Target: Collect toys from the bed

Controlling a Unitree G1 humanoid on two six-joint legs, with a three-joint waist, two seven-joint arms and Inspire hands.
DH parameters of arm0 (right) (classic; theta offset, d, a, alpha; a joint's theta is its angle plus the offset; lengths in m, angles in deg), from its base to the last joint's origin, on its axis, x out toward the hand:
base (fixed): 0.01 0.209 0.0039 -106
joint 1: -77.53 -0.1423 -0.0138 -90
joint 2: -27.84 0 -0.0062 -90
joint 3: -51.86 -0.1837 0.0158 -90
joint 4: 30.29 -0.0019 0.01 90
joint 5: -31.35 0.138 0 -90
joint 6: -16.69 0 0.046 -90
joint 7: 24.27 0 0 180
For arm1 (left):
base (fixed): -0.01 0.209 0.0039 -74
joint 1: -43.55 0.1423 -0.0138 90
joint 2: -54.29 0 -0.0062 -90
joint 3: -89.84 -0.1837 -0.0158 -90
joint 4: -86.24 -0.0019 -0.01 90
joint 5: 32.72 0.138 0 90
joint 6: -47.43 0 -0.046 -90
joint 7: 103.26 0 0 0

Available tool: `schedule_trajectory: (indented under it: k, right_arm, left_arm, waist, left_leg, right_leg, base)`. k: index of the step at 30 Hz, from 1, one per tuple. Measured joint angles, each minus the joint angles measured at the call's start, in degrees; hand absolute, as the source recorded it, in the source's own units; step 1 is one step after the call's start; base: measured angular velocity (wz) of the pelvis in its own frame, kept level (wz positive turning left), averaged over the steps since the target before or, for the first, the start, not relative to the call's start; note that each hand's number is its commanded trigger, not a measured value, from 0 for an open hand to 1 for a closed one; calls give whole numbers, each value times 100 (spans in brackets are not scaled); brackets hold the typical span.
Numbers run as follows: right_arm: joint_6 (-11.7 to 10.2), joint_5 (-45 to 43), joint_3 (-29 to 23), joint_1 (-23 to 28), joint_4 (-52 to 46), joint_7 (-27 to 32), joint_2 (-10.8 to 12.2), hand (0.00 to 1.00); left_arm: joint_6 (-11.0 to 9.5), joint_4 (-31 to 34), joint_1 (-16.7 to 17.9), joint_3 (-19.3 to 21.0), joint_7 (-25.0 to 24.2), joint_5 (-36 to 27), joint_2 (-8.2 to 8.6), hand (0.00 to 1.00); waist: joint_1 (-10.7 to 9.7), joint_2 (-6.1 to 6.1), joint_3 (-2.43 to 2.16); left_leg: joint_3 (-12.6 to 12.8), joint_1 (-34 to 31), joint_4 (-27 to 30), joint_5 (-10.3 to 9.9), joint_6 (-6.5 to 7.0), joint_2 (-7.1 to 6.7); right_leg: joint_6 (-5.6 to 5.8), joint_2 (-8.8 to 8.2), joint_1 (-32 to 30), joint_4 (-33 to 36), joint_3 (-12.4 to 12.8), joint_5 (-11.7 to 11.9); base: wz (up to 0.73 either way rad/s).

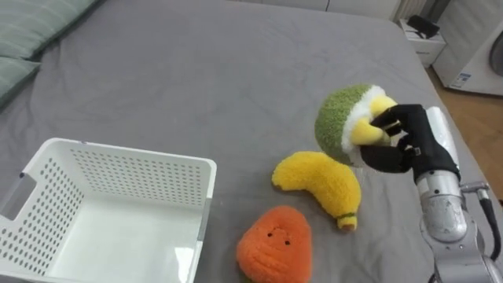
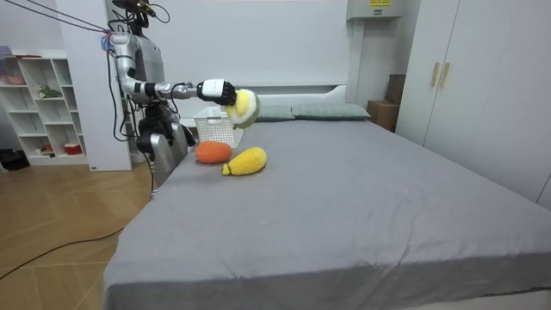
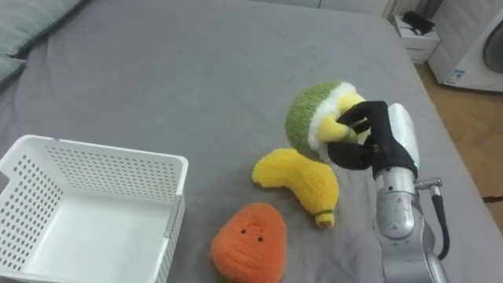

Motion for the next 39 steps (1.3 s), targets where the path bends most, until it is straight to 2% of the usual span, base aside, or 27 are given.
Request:
schedule_trajectory:
  k: [7, 10, 15, 18, 20, 22, 26, 29, 33, 39]
  right_arm:
    - [100, 104, 473, -215, -178, 1, -1, 100]
    - [114, 68, 722, -239, -257, -137, 0, 100]
    - [187, -345, 1043, -259, -526, -372, 36, 100]
    - [214, -276, 1161, -467, -527, -372, 62, 100]
    - [219, -269, 1298, -578, -601, -385, 75, 100]
    - [224, -278, 1373, -602, -675, -440, 140, 100]
    - [231, -276, 1533, -711, -687, -654, 262, 100]
    - [239, -267, 1670, -734, -685, -698, 266, 100]
    - [257, -302, 1923, -737, -686, -752, 279, 100]
    - [413, -543, 2321, -750, -686, -804, 434, 100]
  left_arm:
    - [7, 26, -79, -235, 154, -3, 10, 0]
    - [6, 84, -126, -339, 184, -3, 22, 0]
    - [-9, 179, -198, -446, 183, -2, 30, 0]
    - [-15, 181, -263, -445, 183, -5, 29, 0]
    - [-17, 181, -328, -448, 183, -8, 29, 0]
    - [-19, 181, -383, -463, 183, -9, 29, 0]
    - [-18, 181, -456, -571, 183, -8, 29, 0]
    - [-19, 181, -509, -649, 187, -24, 30, 0]
    - [-19, 184, -508, -674, 205, -11, 36, 0]
    - [-18, 189, -547, -773, 210, -10, 24, 0]
  waist:
    - [193, 34, 7]
    - [276, -4, -25]
    - [417, -24, -30]
    - [495, -43, -15]
    - [536, -72, 20]
    - [553, -101, 34]
    - [602, -115, 31]
    - [717, -109, 34]
    - [738, -116, 30]
    - [887, -153, 17]
  left_leg:
    - [-47, -64, -7, 0, 0, -7]
    - [-112, -152, 1, 8, 11, -30]
    - [-302, -214, 16, 37, 41, -78]
    - [-330, -217, 38, 43, 43, -82]
    - [-354, -230, 51, 43, 43, -84]
    - [-410, -276, 55, 45, 44, -87]
    - [-496, -338, 77, 61, 56, -119]
    - [-504, -334, 78, 65, 56, -122]
    - [-521, -343, 69, 67, 56, -125]
    - [-558, -351, 57, 73, 54, -127]
  right_leg:
    - [0, -23, -18, 8, -121, 0]
    - [0, -39, -79, 8, -158, 0]
    - [5, -86, -82, 4, -313, 0]
    - [6, -97, -59, -1, -362, 0]
    - [8, -114, -42, -1, -446, -1]
    - [10, -127, -43, -1, -509, -2]
    - [14, -153, -58, 0, -615, -1]
    - [15, -154, -60, 0, -617, -1]
    - [15, -154, -70, -1, -622, -1]
    - [15, -153, -71, -3, -643, -1]
  base:
    - [4]
    - [9]
    - [17]
    - [6]
    - [10]
    - [15]
    - [13]
    - [0]
    - [0]
    - [2]
